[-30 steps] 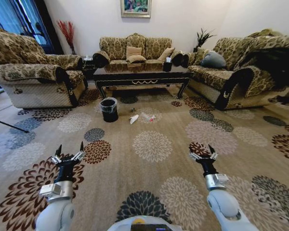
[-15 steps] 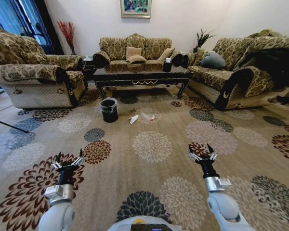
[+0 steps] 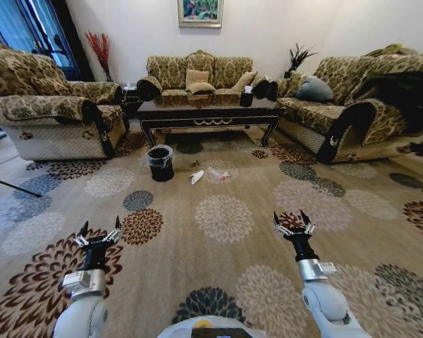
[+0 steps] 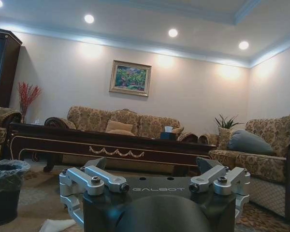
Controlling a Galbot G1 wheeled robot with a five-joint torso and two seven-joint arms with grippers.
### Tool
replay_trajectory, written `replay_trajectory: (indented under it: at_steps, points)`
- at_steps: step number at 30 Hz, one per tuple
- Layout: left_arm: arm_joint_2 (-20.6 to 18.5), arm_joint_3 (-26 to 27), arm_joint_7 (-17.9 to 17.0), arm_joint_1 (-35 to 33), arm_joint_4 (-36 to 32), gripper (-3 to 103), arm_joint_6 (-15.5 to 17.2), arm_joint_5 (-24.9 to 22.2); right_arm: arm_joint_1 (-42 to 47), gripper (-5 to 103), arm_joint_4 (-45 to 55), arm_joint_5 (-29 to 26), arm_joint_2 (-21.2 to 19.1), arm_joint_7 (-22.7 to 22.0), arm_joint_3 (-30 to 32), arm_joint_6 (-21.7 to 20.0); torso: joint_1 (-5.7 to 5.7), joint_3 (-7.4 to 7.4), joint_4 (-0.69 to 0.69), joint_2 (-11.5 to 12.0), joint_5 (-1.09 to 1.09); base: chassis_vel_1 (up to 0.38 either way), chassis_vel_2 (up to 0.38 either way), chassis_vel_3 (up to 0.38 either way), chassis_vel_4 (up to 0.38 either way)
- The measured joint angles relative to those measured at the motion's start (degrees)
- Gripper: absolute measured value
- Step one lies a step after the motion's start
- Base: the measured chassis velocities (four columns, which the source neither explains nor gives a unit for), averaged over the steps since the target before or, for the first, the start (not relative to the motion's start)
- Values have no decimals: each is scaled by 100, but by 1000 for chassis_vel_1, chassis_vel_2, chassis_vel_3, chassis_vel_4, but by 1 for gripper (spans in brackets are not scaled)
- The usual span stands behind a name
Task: Move to the front of the table and pick up the trash from the floor, then place it into the trash bin.
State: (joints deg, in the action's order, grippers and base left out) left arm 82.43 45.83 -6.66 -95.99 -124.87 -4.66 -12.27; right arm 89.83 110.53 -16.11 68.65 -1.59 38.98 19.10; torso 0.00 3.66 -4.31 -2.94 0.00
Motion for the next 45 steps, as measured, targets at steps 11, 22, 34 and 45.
replay_trajectory:
  at_steps: [11,22,34,45]
  points:
    - [22,-2,21,-9,-63,100,-51,-30,-67,100,-24,20,36,-24,-52,19,0,6,0,-7,0,-204,202,211,-206]
    - [41,-2,34,-22,-75,100,-69,-20,-64,100,-36,19,40,-20,-46,61,0,8,0,-12,0,-167,158,156,-167]
    - [58,18,41,-44,-89,100,-80,-18,-87,100,-29,13,42,-15,-51,66,0,11,1,-13,0,-187,188,185,-188]
    - [79,33,54,-97,-96,100,-103,-22,-80,100,-41,41,105,-15,-56,84,-1,12,0,-16,-1,-157,164,161,-168]
